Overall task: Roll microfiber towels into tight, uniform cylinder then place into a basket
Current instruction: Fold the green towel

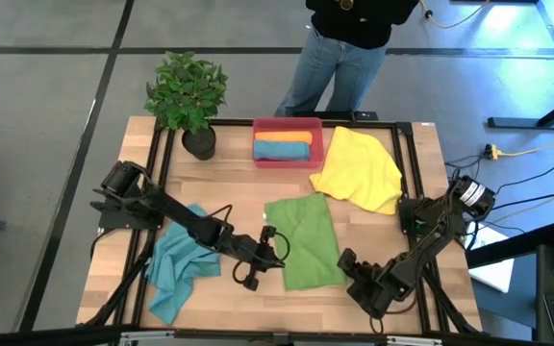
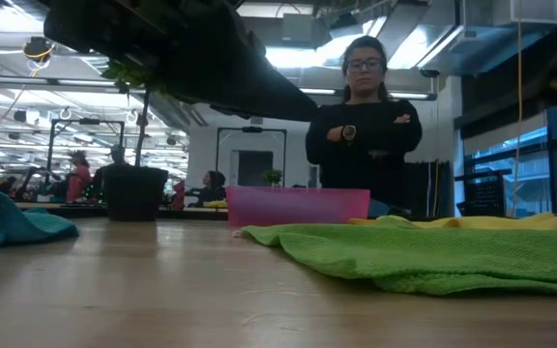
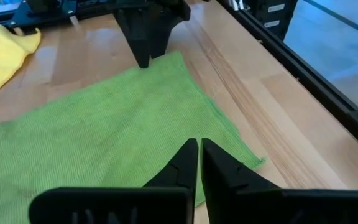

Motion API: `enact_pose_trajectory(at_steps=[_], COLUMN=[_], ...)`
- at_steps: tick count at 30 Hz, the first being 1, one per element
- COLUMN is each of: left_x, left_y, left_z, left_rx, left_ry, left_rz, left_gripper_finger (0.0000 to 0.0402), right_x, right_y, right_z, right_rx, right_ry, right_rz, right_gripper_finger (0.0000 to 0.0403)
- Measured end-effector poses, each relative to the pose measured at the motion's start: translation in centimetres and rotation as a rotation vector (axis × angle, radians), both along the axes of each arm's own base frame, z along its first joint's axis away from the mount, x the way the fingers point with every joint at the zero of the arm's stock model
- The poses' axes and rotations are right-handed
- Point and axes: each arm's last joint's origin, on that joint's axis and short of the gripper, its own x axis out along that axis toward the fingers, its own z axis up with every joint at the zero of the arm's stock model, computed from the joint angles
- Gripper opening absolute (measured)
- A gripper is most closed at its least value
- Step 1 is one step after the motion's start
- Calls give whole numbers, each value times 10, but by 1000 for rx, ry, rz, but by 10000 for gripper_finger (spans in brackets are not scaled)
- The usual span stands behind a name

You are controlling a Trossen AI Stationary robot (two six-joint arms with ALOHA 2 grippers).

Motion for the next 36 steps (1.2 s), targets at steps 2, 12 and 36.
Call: enact_pose_trajectory(at_steps=[2, 12, 36], left_x=[0, -1, 3], left_y=[0, 1, -11], left_z=[0, -2, -21], left_rx=[0, 17, -71], left_ry=[1, 25, 33], left_rz=[0, -3, -13], left_gripper_finger=[14, 7, 40], right_x=[-2, 1, 29], right_y=[4, 15, 1], right_z=[1, 4, 13], right_rx=[3, 105, 393], right_ry=[-11, -65, -187], right_rz=[12, 34, -319], right_gripper_finger=[201, 198, 10])
